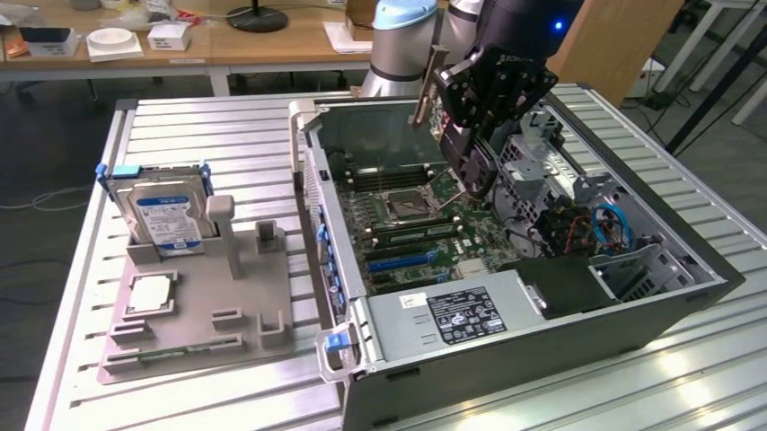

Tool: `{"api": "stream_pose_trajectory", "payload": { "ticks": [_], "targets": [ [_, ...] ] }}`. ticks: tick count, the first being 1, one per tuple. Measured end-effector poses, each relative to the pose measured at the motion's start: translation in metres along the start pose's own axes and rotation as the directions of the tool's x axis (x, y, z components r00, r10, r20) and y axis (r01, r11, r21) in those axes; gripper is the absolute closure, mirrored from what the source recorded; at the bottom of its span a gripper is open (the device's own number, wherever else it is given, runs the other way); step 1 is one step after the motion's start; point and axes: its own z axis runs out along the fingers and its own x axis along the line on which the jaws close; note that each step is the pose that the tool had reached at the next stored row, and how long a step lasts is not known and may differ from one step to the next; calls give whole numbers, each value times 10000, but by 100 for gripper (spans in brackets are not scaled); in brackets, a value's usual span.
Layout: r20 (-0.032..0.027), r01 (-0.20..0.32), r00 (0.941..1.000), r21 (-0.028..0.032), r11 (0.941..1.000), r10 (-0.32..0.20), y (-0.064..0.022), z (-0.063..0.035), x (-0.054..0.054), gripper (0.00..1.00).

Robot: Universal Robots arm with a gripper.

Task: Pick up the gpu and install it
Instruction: 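Pick up the gpu and move the gpu toward the slot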

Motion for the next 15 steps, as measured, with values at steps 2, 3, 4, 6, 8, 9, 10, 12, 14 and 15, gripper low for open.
{"api": "stream_pose_trajectory", "payload": {
  "ticks": [2, 3, 4, 6, 8, 9, 10, 12, 14, 15],
  "targets": [
    [0, 0, 10000, 0, 10000, 0, 0, 0, 0, 74],
    [0, 0, 10000, 0, 10000, 0, 0, 0, 0, 74],
    [0, 0, 10000, 0, 10000, 0, 0, 0, 0, 74],
    [0, 0, 10000, 0, 10000, 0, 0, 0, 0, 74],
    [0, 0, 10000, -1, 10000, 0, 0, 0, 0, 74],
    [-1, 28, 10000, -1, 10000, -28, 0, 0, 0, 74],
    [-6, 120, 9999, 3, 9999, -120, 0, 1, 0, 74],
    [-24, 417, 9991, 16, 9991, -417, 0, 3, -1, 74],
    [-46, 751, 9972, 31, 9972, -751, -1, 6, -1, 74],
    [-56, 918, 9958, 37, 9958, -917, -1, 9, -1, 74]
  ]
}}
